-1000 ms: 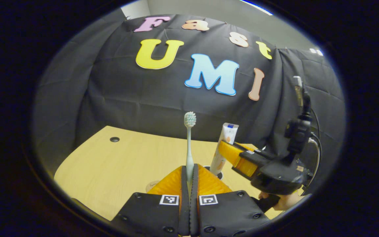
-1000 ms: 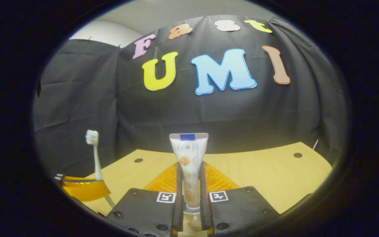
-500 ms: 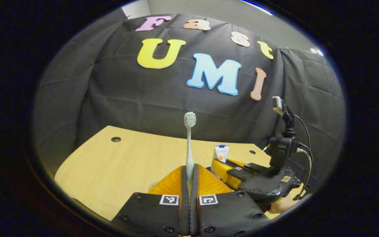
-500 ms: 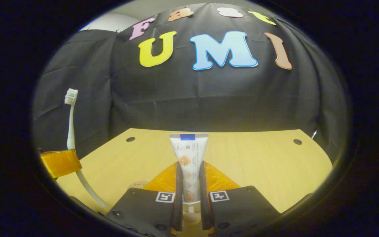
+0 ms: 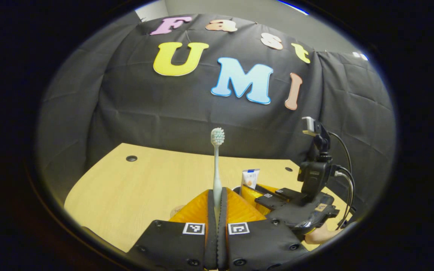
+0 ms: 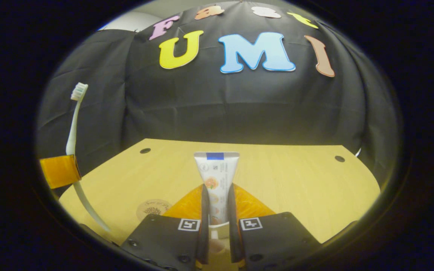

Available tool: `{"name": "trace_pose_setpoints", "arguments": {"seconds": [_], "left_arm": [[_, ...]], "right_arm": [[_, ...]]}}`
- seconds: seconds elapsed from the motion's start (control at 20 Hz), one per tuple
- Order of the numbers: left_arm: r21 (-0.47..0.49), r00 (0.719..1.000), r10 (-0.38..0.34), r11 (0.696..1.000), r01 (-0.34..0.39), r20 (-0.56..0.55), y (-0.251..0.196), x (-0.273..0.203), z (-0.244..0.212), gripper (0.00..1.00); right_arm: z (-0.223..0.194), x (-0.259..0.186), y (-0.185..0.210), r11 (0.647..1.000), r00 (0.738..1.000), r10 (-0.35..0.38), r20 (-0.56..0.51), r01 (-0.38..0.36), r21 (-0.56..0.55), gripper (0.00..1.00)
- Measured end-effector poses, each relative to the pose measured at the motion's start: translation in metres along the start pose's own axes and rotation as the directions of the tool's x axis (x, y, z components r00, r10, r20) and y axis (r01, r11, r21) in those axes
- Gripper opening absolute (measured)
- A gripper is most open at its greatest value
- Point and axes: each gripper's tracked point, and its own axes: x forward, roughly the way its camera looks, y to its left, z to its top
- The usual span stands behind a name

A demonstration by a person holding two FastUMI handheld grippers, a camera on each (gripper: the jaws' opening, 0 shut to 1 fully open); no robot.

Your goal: Put the toothbrush and toothpaste on the desktop into the cup, then pick up the cup and place it on the coaster on the desktop.

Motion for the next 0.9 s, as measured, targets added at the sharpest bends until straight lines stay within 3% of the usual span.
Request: {"name": "trace_pose_setpoints", "arguments": {"seconds": [0.25,0.45,0.55,0.75,0.9], "left_arm": [[0.005,1.000,0.005,1.000,-0.005,-0.009,0.002,-0.001,-0.004,0.08],[0.019,1.000,0.007,1.000,-0.007,-0.015,0.005,0.001,-0.007,0.08],[0.020,1.000,0.008,1.000,-0.008,-0.019,0.006,0.002,-0.008,0.08],[0.026,1.000,0.009,1.000,-0.008,-0.013,0.008,0.003,-0.006,0.08],[0.028,1.000,0.002,1.000,-0.001,-0.016,0.005,0.005,-0.008,0.08]], "right_arm": [[0.002,-0.001,-0.002,1.000,0.998,-0.021,0.056,0.022,-0.018,0.25],[-0.001,-0.002,0.017,0.994,0.993,0.082,0.088,-0.088,0.071,0.25],[0.000,-0.002,0.014,0.994,0.994,0.059,0.090,-0.067,0.091,0.25],[0.002,-0.001,-0.007,0.998,0.991,-0.060,0.116,0.063,-0.023,0.25],[0.004,-0.002,0.005,1.000,0.991,-0.012,0.131,0.009,0.019,0.25]]}}
